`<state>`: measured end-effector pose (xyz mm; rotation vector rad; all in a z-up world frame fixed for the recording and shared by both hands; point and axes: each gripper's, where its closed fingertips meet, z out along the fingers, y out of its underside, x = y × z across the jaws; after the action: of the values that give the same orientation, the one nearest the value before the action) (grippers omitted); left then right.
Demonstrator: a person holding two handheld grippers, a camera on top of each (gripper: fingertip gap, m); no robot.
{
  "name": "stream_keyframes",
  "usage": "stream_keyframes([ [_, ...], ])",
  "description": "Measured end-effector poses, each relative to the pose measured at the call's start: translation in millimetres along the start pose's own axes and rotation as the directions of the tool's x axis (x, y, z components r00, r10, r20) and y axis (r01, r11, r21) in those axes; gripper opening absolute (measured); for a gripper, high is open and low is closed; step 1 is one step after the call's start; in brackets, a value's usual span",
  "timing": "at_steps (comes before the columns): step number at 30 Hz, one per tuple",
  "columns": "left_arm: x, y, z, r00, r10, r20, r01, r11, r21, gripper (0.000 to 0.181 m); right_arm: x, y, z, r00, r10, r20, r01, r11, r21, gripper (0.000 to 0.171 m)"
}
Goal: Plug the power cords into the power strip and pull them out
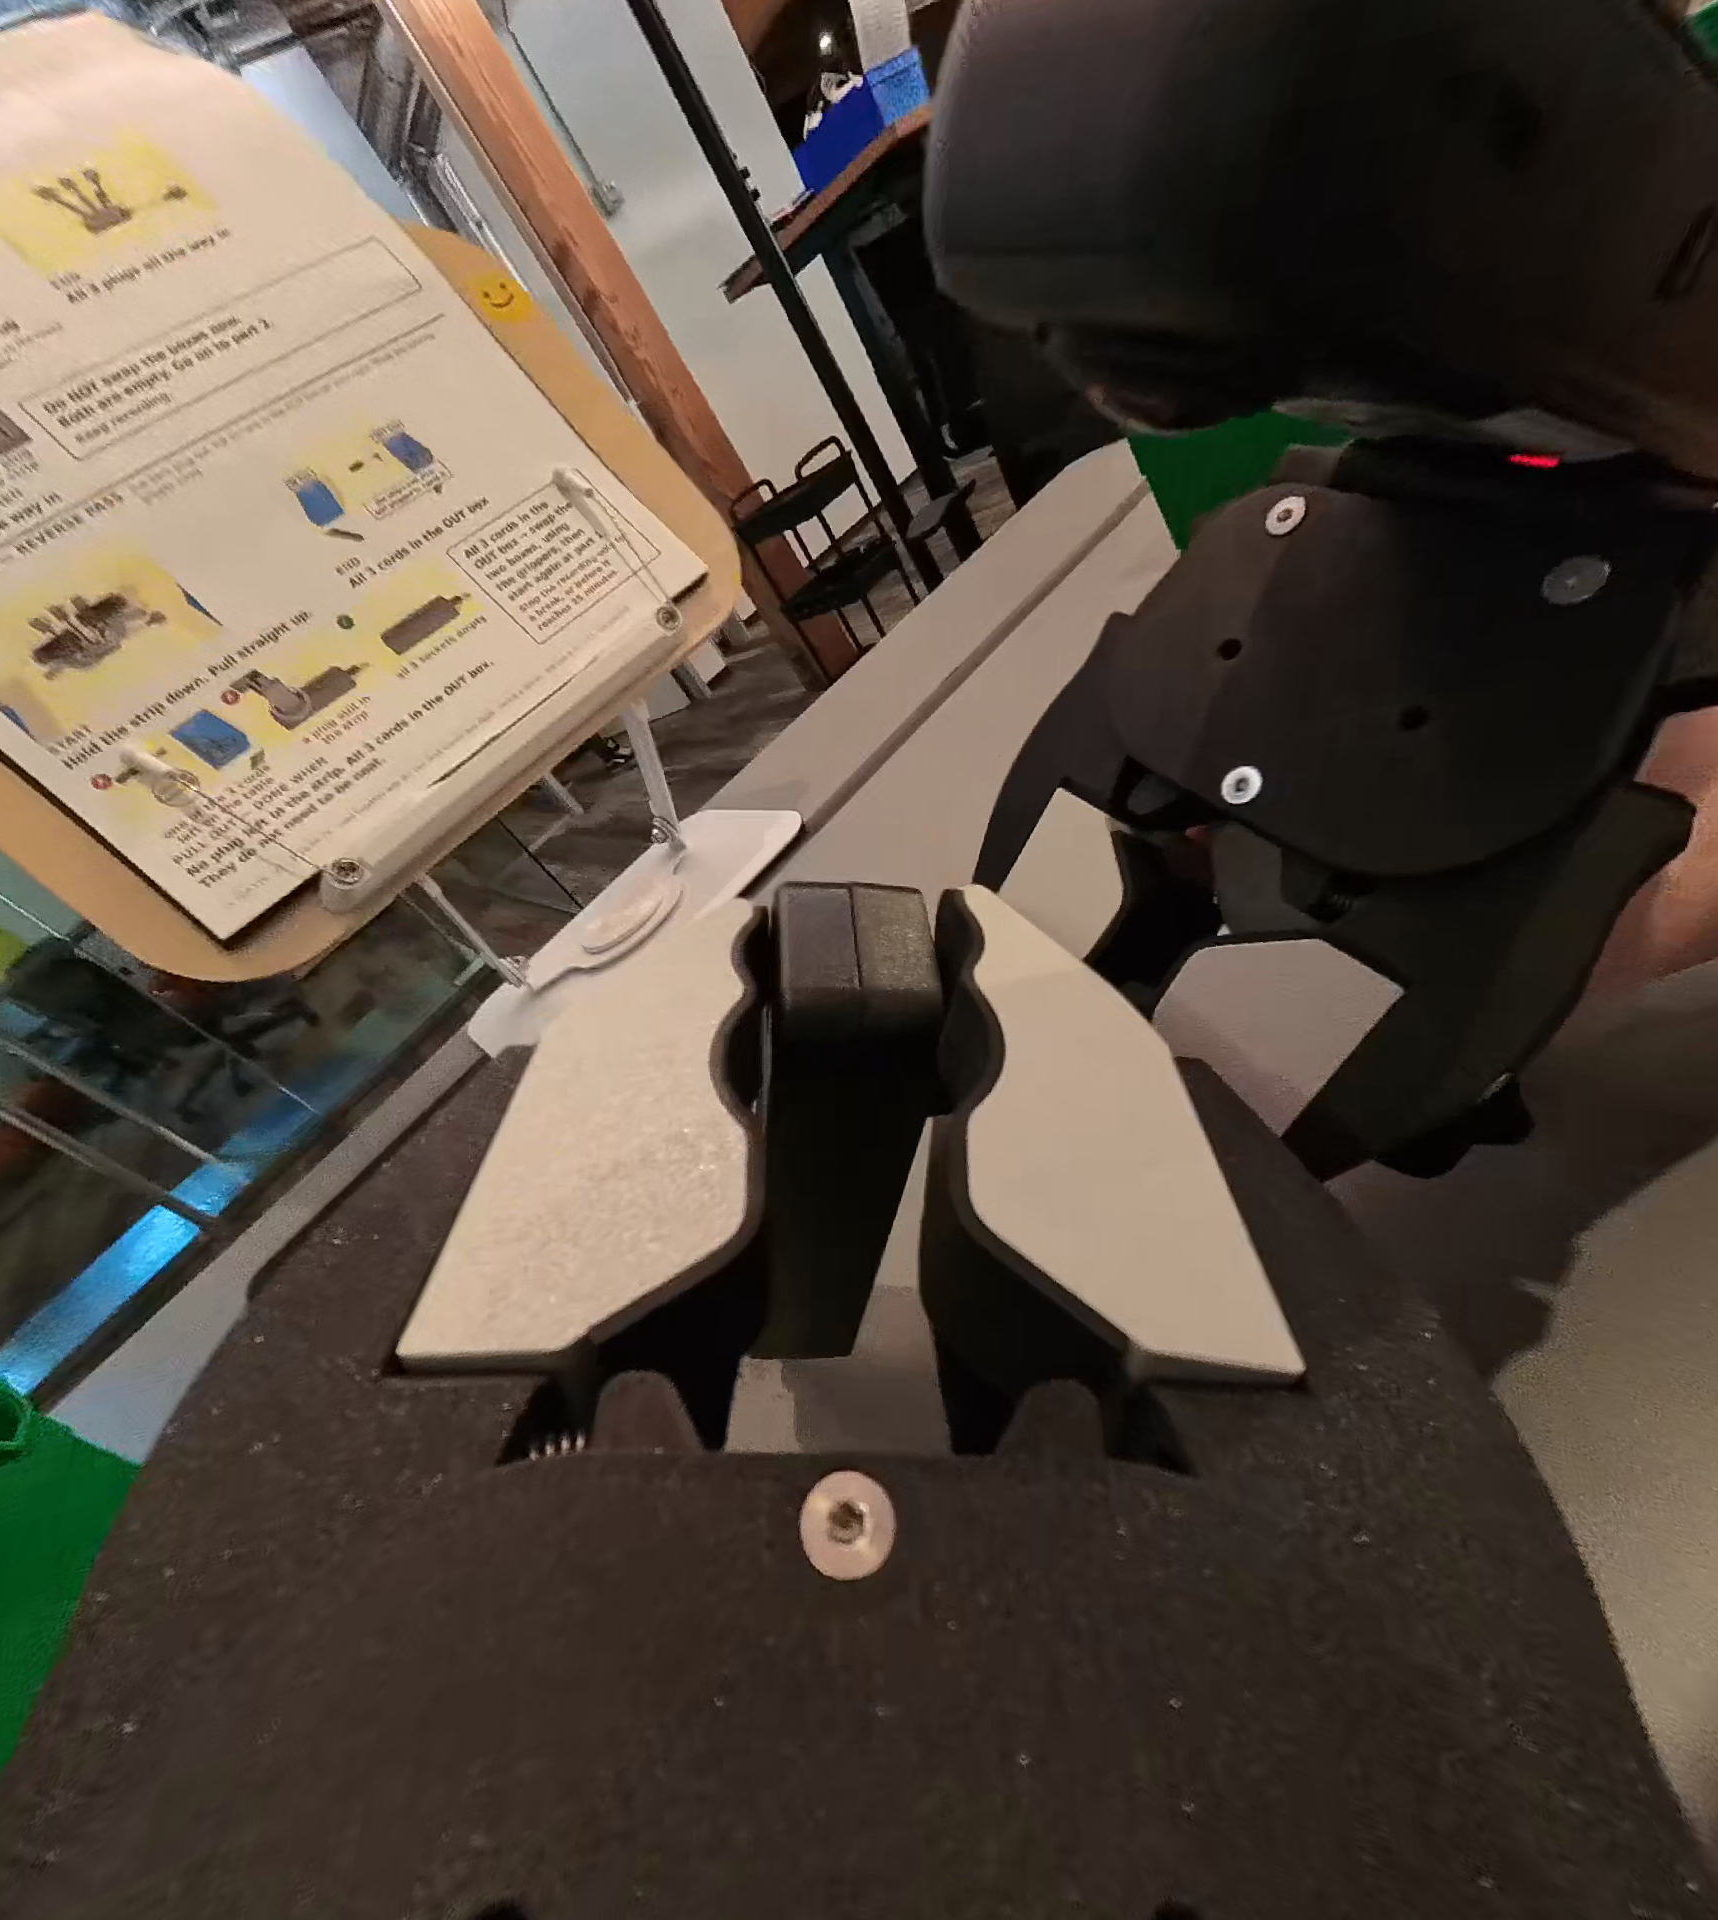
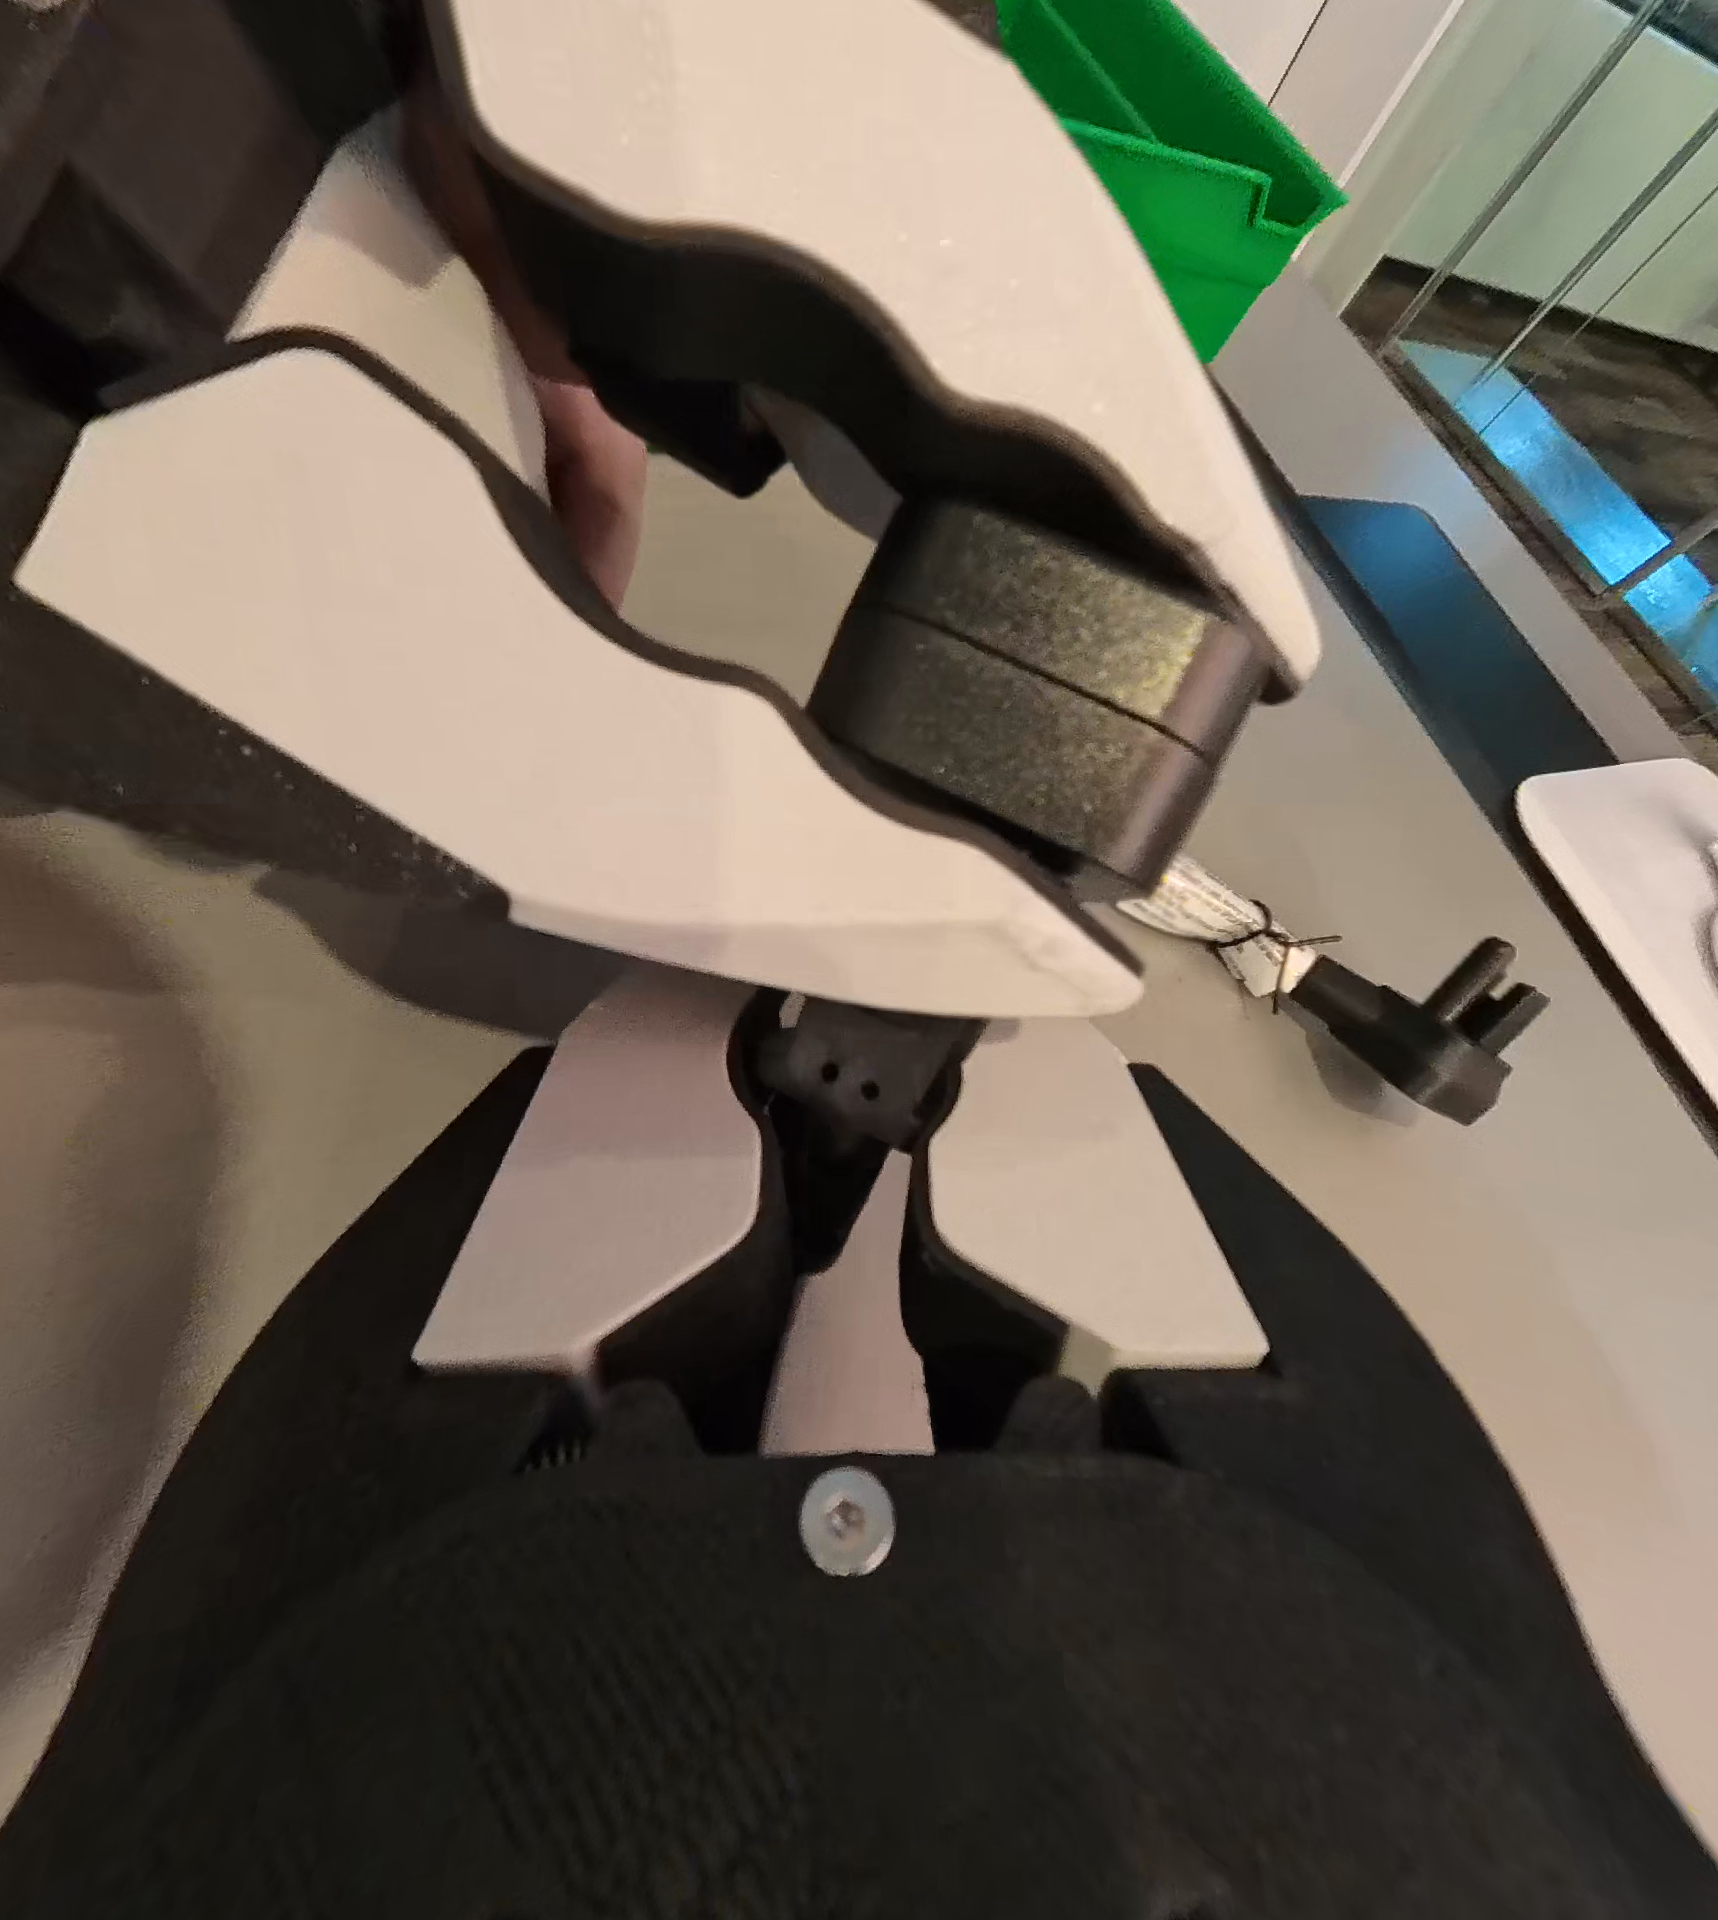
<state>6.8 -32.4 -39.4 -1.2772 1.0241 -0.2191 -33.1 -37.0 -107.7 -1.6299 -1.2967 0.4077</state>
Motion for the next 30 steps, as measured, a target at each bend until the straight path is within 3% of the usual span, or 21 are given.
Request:
stream_keyframes([
  [16,5,5,5,1.000,0.010,-0.016,-0.011,0.998,-0.058,0.030,-7,12,2,0.987,0.116,0.112,-0.098,0.983,-0.153,0.021],
  [22,7,7,7,1.000,0.007,-0.019,-0.008,0.997,-0.078,0.030,-14,10,4,0.916,0.367,0.161,-0.333,0.921,-0.202,0.023],
  [24,8,11,8,1.000,0.012,-0.013,-0.014,0.995,-0.101,0.030,-15,12,7,0.910,0.389,0.145,-0.356,0.910,-0.213,0.026],
  [26,8,13,8,1.000,0.028,-0.012,-0.029,0.994,-0.110,0.029,-18,16,8,0.918,0.370,0.140,-0.332,0.913,-0.235,0.041],
  [30,10,12,8,1.000,0.010,-0.023,-0.012,0.995,-0.101,0.030,-19,13,8,0.895,0.415,0.166,-0.382,0.903,-0.196,0.034],
])
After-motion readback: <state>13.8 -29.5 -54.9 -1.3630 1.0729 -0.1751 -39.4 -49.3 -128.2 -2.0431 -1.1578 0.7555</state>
